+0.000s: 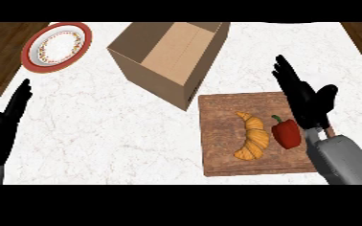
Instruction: Pick the bell pepper from the cutting board and place it in the cardboard box
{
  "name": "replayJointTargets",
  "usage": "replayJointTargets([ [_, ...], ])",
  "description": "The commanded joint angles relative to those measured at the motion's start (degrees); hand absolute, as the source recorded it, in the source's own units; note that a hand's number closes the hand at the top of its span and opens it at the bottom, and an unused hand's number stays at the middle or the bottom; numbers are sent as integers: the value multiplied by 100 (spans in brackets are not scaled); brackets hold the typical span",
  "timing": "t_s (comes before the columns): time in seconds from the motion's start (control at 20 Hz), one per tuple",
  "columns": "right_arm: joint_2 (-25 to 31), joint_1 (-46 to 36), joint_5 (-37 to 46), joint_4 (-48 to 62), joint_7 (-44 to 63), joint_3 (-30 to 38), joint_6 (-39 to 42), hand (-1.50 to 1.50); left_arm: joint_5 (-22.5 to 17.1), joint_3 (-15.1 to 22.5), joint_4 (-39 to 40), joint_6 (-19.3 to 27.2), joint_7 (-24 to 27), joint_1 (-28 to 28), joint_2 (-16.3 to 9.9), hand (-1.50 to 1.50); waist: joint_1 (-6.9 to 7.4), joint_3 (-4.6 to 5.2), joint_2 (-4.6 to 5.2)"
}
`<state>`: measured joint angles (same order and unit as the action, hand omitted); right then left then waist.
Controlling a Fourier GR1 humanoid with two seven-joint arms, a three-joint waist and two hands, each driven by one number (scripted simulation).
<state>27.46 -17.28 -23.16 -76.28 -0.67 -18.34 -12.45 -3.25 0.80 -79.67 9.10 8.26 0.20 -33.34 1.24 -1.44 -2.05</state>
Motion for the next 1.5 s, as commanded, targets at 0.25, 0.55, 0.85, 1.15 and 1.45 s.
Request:
replayJointTargets([
  [0.25,963,135,-1170,-252,-876,347,3289,-150,354,-274,265,628,-754,-296,-5,0,-178,129,228],
  [0.55,1711,803,1031,759,-3739,-113,3015,-150,298,-45,222,517,-957,-299,241,0,-138,108,267],
  [0.85,1839,220,1450,2317,-5800,84,4171,-150,357,37,319,385,-1133,-503,292,0,37,115,270],
  [1.15,2584,-541,3006,2337,-5727,-364,3037,-150,626,231,426,607,-1151,-769,559,0,67,128,275],
  [1.45,2599,-1217,3993,2467,-5350,-991,3145,-150,642,111,350,541,-1133,-548,504,0,67,139,239],
])
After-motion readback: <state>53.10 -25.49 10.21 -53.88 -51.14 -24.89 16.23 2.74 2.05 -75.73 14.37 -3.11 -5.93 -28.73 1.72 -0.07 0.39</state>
